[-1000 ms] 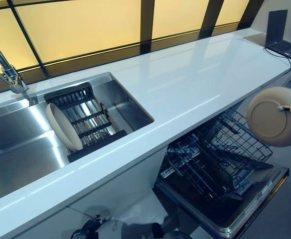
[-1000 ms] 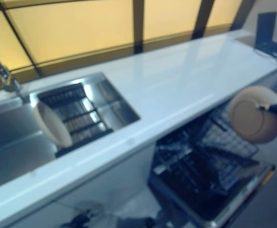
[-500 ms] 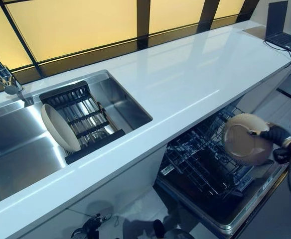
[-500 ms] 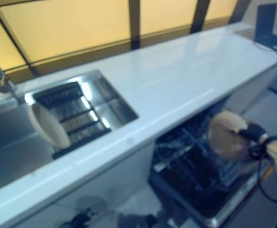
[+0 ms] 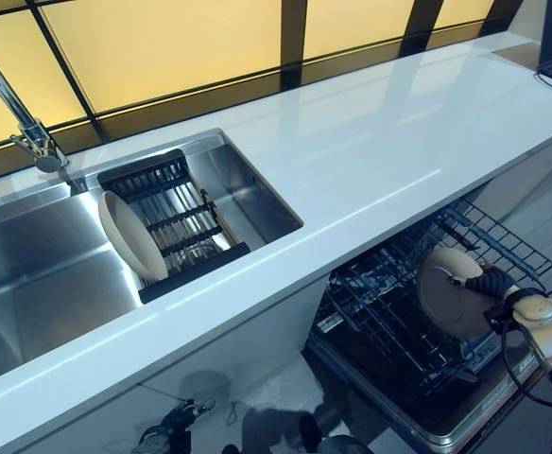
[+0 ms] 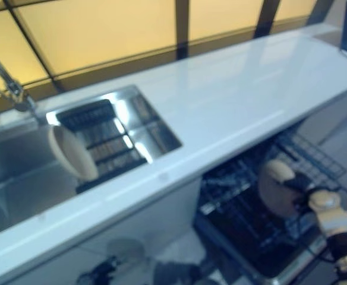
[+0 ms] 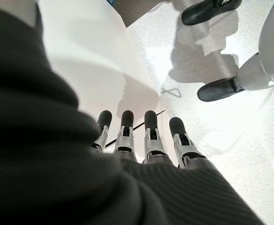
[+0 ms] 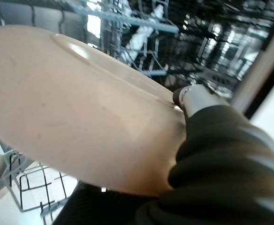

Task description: Take plates into dishwasher

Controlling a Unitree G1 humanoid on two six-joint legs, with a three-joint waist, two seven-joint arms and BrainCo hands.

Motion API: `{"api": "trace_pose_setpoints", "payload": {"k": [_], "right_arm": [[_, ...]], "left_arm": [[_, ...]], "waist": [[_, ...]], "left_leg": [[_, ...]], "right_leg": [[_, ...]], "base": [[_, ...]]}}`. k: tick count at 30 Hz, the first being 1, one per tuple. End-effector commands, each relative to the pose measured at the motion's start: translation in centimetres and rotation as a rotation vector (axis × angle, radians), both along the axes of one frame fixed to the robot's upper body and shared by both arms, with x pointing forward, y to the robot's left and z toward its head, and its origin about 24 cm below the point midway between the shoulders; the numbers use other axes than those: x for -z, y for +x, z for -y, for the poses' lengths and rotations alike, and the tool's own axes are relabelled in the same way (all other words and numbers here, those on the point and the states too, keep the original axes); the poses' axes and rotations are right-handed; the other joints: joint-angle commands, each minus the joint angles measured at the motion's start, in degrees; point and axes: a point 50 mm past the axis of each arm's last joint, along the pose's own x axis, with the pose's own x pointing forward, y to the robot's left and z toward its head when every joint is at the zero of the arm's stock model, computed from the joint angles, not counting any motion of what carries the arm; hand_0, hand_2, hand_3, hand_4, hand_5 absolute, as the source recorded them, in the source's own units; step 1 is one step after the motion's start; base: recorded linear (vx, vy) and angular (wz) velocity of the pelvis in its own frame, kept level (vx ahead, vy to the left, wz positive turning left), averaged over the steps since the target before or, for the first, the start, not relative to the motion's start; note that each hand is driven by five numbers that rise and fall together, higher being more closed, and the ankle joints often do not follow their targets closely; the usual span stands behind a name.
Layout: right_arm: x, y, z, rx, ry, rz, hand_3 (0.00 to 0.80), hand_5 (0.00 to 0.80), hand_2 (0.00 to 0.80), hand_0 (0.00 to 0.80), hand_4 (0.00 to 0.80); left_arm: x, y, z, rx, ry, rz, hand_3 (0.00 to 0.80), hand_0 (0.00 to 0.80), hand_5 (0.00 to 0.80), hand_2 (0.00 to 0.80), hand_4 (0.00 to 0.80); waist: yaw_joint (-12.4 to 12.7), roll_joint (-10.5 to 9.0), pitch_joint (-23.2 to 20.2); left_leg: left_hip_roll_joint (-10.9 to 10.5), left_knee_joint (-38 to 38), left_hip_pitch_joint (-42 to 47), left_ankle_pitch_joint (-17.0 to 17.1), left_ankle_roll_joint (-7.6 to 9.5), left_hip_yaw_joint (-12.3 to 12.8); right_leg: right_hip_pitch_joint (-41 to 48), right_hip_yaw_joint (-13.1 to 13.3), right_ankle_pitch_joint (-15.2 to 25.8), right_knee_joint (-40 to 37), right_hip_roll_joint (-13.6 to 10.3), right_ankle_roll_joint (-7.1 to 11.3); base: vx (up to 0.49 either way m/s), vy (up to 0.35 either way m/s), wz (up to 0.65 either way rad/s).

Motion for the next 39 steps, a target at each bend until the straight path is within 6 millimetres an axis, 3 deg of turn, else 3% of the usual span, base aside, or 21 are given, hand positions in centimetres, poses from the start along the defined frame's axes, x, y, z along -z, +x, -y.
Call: {"api": "trace_pose_setpoints", "payload": {"k": [1,9,20,39], "right_arm": [[-1.7,2.8,-1.2,-0.008,-0.009,0.110,0.800,0.800,0.800,0.800,0.800],[0.4,2.6,-2.0,-0.006,0.039,0.091,0.800,0.800,0.800,0.800,0.800],[2.4,2.2,-2.7,-0.058,-0.021,0.003,0.800,0.800,0.800,0.800,0.800],[5.0,0.5,-1.1,-0.002,-0.173,-0.140,0.800,0.800,0.800,0.800,0.800]], "left_arm": [[-0.9,2.3,-0.8,0.031,0.020,0.053,0.000,0.000,0.000,0.000,0.000],[-1.1,2.6,-0.8,0.044,0.017,0.059,0.000,0.000,0.000,0.000,0.000],[-1.2,3.2,-0.3,0.053,0.016,0.076,0.000,0.000,0.000,0.000,0.000],[-1.3,3.7,0.0,0.095,0.012,0.084,0.000,0.000,0.000,0.000,0.000]], "waist": [[2.9,-2.59,0.1],[3.7,-1.71,0.5],[4.2,-0.95,0.6],[5.5,0.41,0.9]], "left_leg": [[1.4,-0.1,0.1,-1.9,-0.53,-3.4],[1.1,-0.1,-0.3,-1.7,-0.61,-4.2],[1.0,-0.1,-0.5,-1.5,-0.69,-4.8],[0.1,-0.1,-0.8,-1.5,-0.64,-6.1]], "right_leg": [[-2.3,-1.3,2.5,0.3,-3.5,4.38],[-2.2,-2.2,2.3,0.1,-3.7,4.23],[-2.1,-2.7,2.0,0.2,-4.0,4.17],[-1.9,-3.2,1.9,0.1,-4.6,4.30]], "base": [[-0.044,-0.027,0.15],[-0.003,-0.007,0.04],[0.004,-0.006,0.03],[-0.001,0.000,0.03]]}}
